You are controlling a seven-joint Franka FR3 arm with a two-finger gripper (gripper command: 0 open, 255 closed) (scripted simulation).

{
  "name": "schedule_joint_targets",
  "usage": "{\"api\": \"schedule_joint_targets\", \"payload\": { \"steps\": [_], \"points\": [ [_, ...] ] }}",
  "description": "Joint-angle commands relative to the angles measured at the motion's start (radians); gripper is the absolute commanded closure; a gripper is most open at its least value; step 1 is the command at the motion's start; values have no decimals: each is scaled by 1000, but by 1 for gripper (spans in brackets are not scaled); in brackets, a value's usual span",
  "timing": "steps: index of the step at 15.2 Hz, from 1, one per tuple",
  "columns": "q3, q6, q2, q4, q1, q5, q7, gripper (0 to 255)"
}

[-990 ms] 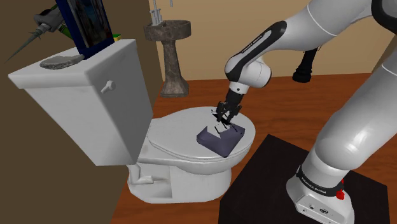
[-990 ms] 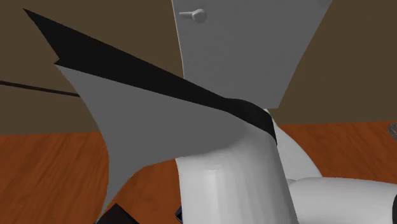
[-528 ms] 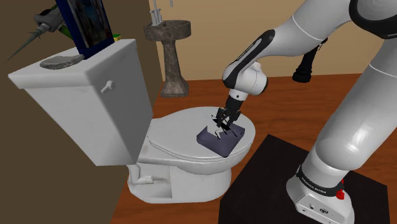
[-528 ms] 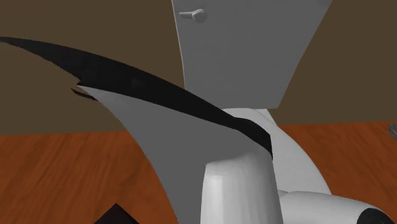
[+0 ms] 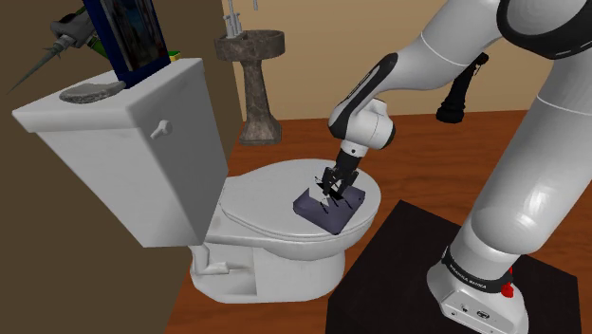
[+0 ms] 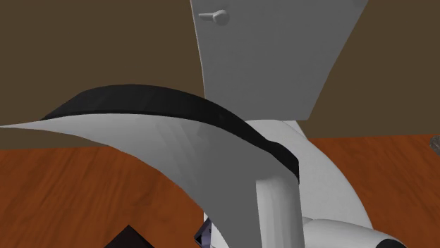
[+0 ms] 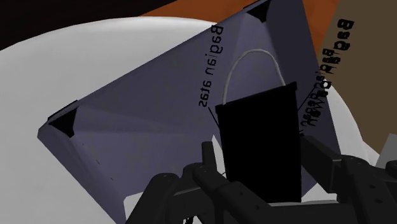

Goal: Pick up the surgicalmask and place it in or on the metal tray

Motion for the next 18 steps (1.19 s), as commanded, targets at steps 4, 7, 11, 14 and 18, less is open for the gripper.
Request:
{"api": "schedule_joint_targets", "payload": {
  "steps": [4,7,11,14,18],
  "points": [
    [0,1,1,0,0,1,-1,255],
    [0,0,1,0,0,1,-1,0],
    [-10,-27,-37,-5,-11,-45,30,0],
    [-33,-112,-134,-9,-45,-159,105,0],
    [-32,-112,-134,-9,-46,-158,105,0]
  ]
}}
